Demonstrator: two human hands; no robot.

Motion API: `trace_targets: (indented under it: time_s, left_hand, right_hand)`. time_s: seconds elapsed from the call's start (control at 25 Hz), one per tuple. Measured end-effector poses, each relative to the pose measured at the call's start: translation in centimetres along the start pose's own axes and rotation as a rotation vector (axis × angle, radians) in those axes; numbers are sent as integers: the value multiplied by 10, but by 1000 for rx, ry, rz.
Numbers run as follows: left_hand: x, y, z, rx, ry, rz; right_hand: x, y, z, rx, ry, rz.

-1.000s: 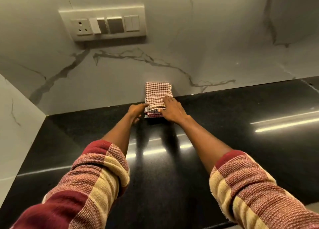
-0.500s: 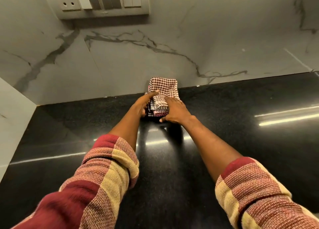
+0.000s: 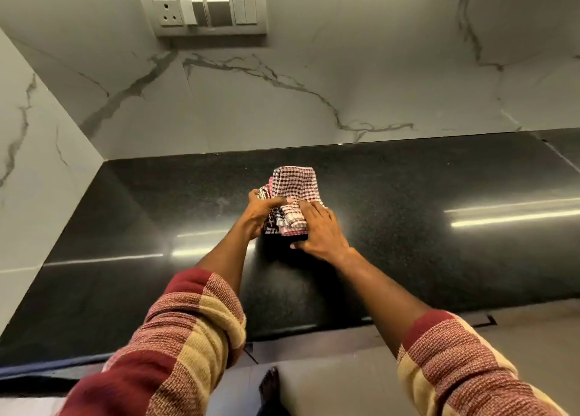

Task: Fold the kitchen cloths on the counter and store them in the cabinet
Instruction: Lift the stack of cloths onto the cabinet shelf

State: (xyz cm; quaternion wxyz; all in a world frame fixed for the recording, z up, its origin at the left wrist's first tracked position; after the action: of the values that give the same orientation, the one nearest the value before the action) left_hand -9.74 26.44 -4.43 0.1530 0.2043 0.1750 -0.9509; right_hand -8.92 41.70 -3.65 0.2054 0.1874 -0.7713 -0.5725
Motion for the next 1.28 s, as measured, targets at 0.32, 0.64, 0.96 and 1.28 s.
trace_targets:
  time_s: [0.32,0.64,0.96,1.28]
  left_hand:
    - [-130,-71,107,59,-177,-373]
    - [-245,-147,316,126,-540,-407]
    - [-266,-198,500,-59,-939,-300]
    - [-157,-170,514,1176,-920,335]
  right_hand:
    - [-47,135,-56,-349,94,530]
    - [-34,370,-97,-289,302,1330]
    - [54,550,-120,-536,105,1282]
    - [209,553,-101,-428,-1,418]
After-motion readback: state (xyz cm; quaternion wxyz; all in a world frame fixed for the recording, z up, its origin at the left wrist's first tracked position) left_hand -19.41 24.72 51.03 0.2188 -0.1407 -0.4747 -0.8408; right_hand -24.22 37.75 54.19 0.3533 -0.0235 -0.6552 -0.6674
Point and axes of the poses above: each hand's wrist, its own x-axis towards the middle knuckle, its own y-axis out of the back of the hand, z = x × y, the point moved 7 cm from there along x, towards the middle knuckle, and after that the axes turned 4 degrees about -x, right-handed, at the moved point
